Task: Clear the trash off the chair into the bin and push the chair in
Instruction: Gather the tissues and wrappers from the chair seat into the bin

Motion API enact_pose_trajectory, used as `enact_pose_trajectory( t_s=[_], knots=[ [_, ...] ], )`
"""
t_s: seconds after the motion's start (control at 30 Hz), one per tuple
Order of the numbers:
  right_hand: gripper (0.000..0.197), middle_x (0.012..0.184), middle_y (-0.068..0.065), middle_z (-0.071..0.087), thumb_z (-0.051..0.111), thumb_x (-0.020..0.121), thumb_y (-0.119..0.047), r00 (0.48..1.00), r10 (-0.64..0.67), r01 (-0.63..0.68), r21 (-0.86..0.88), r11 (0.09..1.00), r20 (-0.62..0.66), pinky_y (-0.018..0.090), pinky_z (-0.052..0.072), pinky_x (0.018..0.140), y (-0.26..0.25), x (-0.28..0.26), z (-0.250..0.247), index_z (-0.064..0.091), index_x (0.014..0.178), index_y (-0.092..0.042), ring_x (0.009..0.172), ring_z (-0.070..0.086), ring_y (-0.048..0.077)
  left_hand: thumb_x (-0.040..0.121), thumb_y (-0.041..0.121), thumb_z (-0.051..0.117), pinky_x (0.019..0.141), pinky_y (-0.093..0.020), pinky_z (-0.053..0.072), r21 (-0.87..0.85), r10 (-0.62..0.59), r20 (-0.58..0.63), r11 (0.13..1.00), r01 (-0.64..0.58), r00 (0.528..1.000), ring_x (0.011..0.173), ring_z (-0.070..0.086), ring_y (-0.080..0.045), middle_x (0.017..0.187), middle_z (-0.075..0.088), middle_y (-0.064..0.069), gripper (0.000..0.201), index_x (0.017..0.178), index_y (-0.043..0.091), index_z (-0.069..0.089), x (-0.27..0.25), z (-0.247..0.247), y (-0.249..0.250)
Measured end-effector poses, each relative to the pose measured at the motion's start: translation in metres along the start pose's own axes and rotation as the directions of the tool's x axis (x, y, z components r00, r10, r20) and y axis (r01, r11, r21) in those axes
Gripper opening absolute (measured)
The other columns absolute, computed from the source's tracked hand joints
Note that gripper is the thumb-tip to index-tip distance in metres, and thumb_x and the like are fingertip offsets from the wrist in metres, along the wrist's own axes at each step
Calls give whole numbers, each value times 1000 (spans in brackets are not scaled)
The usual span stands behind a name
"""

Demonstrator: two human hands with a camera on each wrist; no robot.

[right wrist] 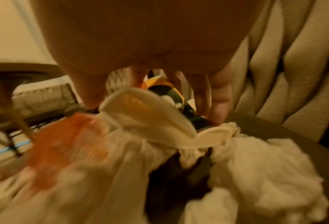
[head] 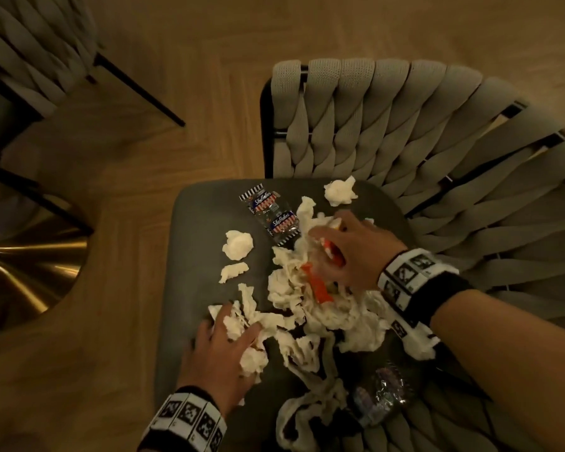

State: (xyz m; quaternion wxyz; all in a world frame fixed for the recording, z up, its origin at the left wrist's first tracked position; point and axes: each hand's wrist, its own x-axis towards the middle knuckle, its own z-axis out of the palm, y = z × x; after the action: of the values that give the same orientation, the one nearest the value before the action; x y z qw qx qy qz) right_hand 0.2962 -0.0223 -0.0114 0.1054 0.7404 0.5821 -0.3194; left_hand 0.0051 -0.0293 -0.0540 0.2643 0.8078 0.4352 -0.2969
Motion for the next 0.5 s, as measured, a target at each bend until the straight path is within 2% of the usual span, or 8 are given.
enact_pose_trajectory(
  t_s=[0.03, 0.1, 0.17, 0.27, 0.33, 0.43, 0.5],
  knots=[
    [80, 155, 2, 12, 51, 64, -82, 999, -19, 21, -55, 998, 47, 62, 40, 100, -7, 1, 10, 18, 133, -56, 134, 31, 42, 78, 49, 66, 113, -51, 30, -28, 3, -9, 1000, -4, 1000, 141, 4, -33, 155, -13, 2, 78, 135, 55, 13, 1, 2, 2],
    [99, 159, 1, -6, 63, 56, -78, 995, -15, 29, -133, 991, 103, 69, 25, 106, -18, 7, 29, 9, 136, -55, 141, 8, 46, 79, 41, 69, 113, -44, 33, -82, 16, -17, 996, -17, 1000, 139, 13, -30, 155, -5, 0, 73, 135, 50, 22, 3, 2, 3],
    [99, 158, 4, -9, 75, 59, -64, 994, 25, -13, -120, 993, 104, 70, 24, 108, -22, 20, 40, 12, 136, -55, 142, 2, 47, 79, 38, 70, 114, -37, 30, -114, 57, -48, 992, -62, 997, 138, 20, -27, 154, 1, -2, 69, 134, 48, 29, 5, 1, 2],
    [81, 155, 8, 8, 78, 71, -38, 995, 45, -40, -61, 997, 89, 66, 36, 104, -25, 33, 37, 25, 130, -54, 138, 14, 47, 81, 38, 67, 112, -27, 26, -139, 156, -99, 976, -169, 983, 137, 28, -23, 152, 12, -1, 62, 132, 48, 34, 1, -5, -1],
    [72, 148, 7, 18, 77, 72, -29, 996, 40, -40, -10, 999, 83, 60, 43, 100, -22, 31, 29, 33, 125, -52, 133, 24, 44, 78, 39, 70, 108, -21, 23, -142, 212, -140, 962, -231, 967, 135, 32, -21, 149, 19, -1, 60, 128, 48, 38, -6, -12, 1],
    [64, 137, 7, 29, 76, 71, -29, 999, 46, -46, 176, 983, 4, 53, 48, 96, -9, 15, 11, 39, 119, -49, 123, 38, 36, 66, 39, 81, 102, -18, 28, -191, 276, -251, 926, -327, 928, 124, 46, -17, 142, 30, 0, 63, 119, 47, 47, -16, -26, 6],
    [61, 130, 6, 34, 76, 71, -31, 994, 52, -24, 267, 963, -97, 50, 49, 96, 1, 0, -4, 41, 118, -49, 116, 45, 34, 65, 41, 81, 99, -17, 35, -202, 346, -282, 890, -408, 895, 118, 46, -11, 138, 23, 7, 65, 118, 49, 45, -19, -36, 18]
  ],
)
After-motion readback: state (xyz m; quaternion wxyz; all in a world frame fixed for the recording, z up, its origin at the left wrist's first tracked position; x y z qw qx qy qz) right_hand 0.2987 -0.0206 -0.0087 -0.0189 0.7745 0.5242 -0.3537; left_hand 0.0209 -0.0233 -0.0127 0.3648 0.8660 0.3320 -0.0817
